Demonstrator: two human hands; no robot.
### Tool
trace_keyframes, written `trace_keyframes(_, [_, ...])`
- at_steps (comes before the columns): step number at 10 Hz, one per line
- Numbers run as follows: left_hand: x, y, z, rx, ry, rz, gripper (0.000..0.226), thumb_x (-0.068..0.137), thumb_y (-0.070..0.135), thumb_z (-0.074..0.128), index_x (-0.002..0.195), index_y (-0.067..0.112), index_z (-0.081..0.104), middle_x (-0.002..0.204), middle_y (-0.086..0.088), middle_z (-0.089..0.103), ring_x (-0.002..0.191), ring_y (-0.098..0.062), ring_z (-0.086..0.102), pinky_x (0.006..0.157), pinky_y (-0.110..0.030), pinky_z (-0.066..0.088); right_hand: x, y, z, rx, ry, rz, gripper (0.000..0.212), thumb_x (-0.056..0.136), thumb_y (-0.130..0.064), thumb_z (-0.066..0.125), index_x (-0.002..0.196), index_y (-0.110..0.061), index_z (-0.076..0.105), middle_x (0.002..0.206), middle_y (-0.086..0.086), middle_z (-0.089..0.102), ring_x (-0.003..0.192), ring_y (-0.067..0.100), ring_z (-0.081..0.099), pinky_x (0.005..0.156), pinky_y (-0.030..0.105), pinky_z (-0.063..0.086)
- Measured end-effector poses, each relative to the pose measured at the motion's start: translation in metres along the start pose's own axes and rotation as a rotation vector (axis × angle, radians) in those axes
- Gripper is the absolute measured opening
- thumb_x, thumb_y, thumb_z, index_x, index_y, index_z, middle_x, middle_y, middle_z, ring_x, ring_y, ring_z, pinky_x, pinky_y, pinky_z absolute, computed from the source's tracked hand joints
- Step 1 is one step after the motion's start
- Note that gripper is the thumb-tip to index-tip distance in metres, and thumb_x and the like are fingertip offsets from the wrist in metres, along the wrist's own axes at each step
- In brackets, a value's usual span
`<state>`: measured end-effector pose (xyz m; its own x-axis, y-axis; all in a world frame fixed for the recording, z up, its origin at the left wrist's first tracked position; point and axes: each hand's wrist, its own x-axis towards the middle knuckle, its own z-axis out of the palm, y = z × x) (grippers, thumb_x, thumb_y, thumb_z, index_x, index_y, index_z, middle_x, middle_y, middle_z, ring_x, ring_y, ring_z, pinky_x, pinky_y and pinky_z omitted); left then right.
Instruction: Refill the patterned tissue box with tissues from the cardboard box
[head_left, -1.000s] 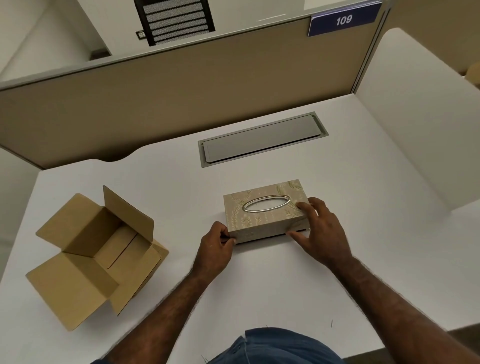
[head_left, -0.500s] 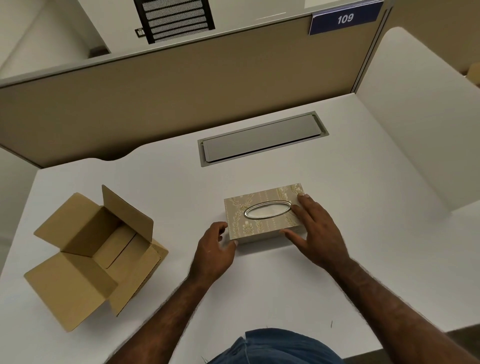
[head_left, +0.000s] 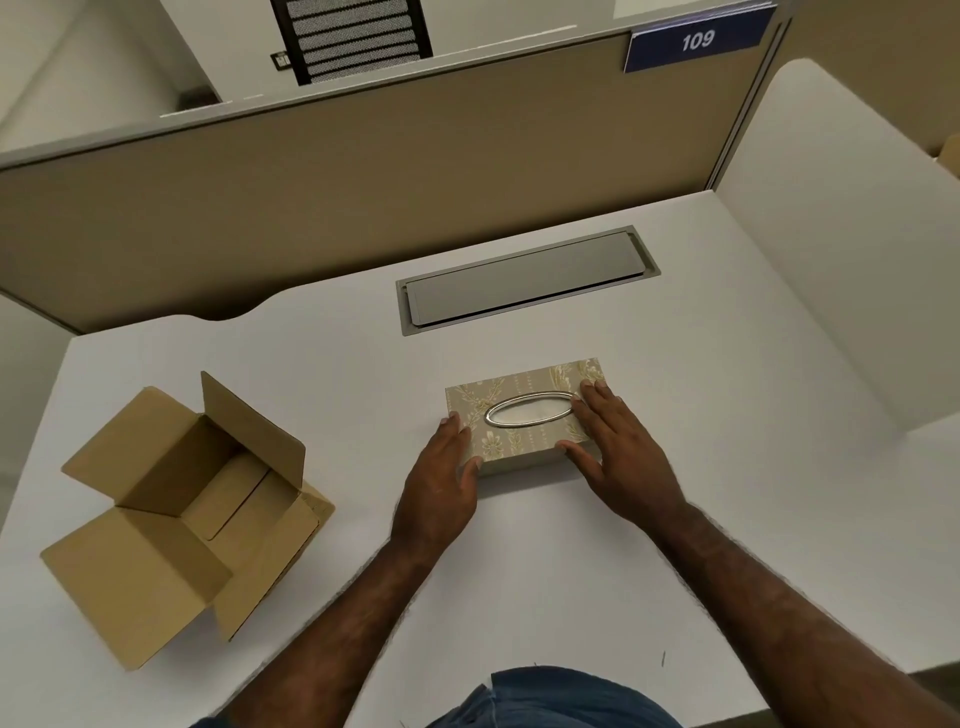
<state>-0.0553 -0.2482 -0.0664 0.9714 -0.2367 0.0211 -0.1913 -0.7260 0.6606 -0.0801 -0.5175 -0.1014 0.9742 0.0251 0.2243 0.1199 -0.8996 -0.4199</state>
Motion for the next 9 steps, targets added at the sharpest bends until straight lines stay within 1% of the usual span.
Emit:
trace_keyframes(1, [0.014, 0.002, -0.001, 0.022, 0.007, 0.006, 0.048, 0.101, 0.015, 0.065, 0.147, 0.003, 0.056, 0.161, -0.010, 0.046, 0.152, -0.022, 0.039, 0.124, -0.037, 0.036, 0.014, -0.002, 0.000, 0.024, -0.005, 0.016, 0.073, 0.107, -0.057, 0.053, 0.158, -0.005, 0.052, 0.171, 0.012, 0.043, 0.162, 0.027, 0.034, 0.129, 0.045, 0.035])
trace_keyframes(2, [0.028, 0.002, -0.002, 0.039, 0.008, 0.006, 0.045, 0.101, 0.010, 0.064, 0.144, -0.001, 0.057, 0.159, -0.014, 0.048, 0.151, -0.027, 0.041, 0.124, -0.037, 0.034, 0.030, -0.004, 0.002, 0.041, -0.026, 0.042, 0.072, 0.105, -0.053, 0.054, 0.159, -0.004, 0.051, 0.171, 0.012, 0.042, 0.163, 0.027, 0.032, 0.129, 0.047, 0.035])
trace_keyframes(3, [0.040, 0.001, -0.005, 0.033, 0.006, -0.020, 0.045, 0.102, 0.009, 0.062, 0.146, -0.001, 0.055, 0.160, -0.014, 0.046, 0.152, -0.027, 0.040, 0.125, -0.038, 0.033, 0.043, -0.005, 0.004, 0.042, -0.050, 0.067, 0.073, 0.105, -0.053, 0.053, 0.161, -0.006, 0.048, 0.173, 0.011, 0.039, 0.164, 0.026, 0.029, 0.131, 0.044, 0.032])
trace_keyframes(4, [0.050, 0.002, -0.006, 0.033, -0.003, -0.018, 0.047, 0.104, 0.010, 0.060, 0.148, -0.001, 0.051, 0.163, -0.013, 0.043, 0.154, -0.025, 0.036, 0.126, -0.037, 0.031, 0.053, -0.003, 0.006, 0.052, -0.049, 0.072, 0.071, 0.106, -0.049, 0.058, 0.161, -0.005, 0.048, 0.173, 0.012, 0.039, 0.164, 0.027, 0.029, 0.131, 0.045, 0.032])
trace_keyframes(5, [0.055, 0.001, -0.006, 0.054, -0.015, 0.001, 0.048, 0.105, 0.011, 0.057, 0.150, -0.001, 0.048, 0.164, -0.014, 0.041, 0.155, -0.026, 0.035, 0.126, -0.039, 0.032, 0.058, -0.004, 0.006, 0.064, -0.046, 0.081, 0.069, 0.105, -0.043, 0.065, 0.160, -0.005, 0.049, 0.172, 0.013, 0.041, 0.163, 0.028, 0.031, 0.130, 0.047, 0.034])
trace_keyframes(6, [0.056, 0.002, -0.007, 0.099, -0.026, 0.025, 0.048, 0.106, 0.011, 0.055, 0.151, -0.003, 0.046, 0.164, -0.017, 0.040, 0.155, -0.029, 0.034, 0.126, -0.044, 0.033, 0.062, -0.003, 0.006, 0.047, -0.052, 0.078, 0.069, 0.105, -0.045, 0.065, 0.160, -0.006, 0.049, 0.172, 0.013, 0.042, 0.163, 0.028, 0.032, 0.130, 0.049, 0.033])
trace_keyframes(7, [0.050, 0.006, -0.011, 0.162, -0.029, 0.050, 0.048, 0.106, 0.012, 0.055, 0.150, -0.004, 0.046, 0.163, -0.020, 0.039, 0.155, -0.032, 0.034, 0.126, -0.045, 0.033, 0.062, -0.009, 0.000, -0.004, -0.095, 0.094, 0.071, 0.105, -0.050, 0.063, 0.160, -0.008, 0.049, 0.172, 0.013, 0.042, 0.163, 0.028, 0.032, 0.132, 0.051, 0.029])
trace_keyframes(8, [0.050, 0.012, -0.014, 0.200, 0.056, 0.107, 0.047, 0.105, 0.012, 0.057, 0.147, -0.007, 0.050, 0.160, -0.023, 0.044, 0.152, -0.036, 0.038, 0.123, -0.049, 0.038, 0.067, -0.017, -0.006, -0.036, -0.086, 0.082, 0.075, 0.105, -0.055, 0.059, 0.163, -0.009, 0.045, 0.174, 0.013, 0.038, 0.164, 0.028, 0.029, 0.134, 0.051, 0.024])
trace_keyframes(9, [0.059, 0.029, -0.029, 0.232, 0.138, 0.153, 0.044, 0.106, 0.013, 0.055, 0.145, -0.006, 0.053, 0.157, -0.022, 0.048, 0.151, -0.035, 0.041, 0.123, -0.047, 0.037, 0.082, -0.037, -0.023, -0.037, -0.017, 0.040, 0.069, 0.109, -0.051, 0.048, 0.165, -0.011, 0.041, 0.176, 0.011, 0.033, 0.166, 0.027, 0.025, 0.135, 0.049, 0.019])
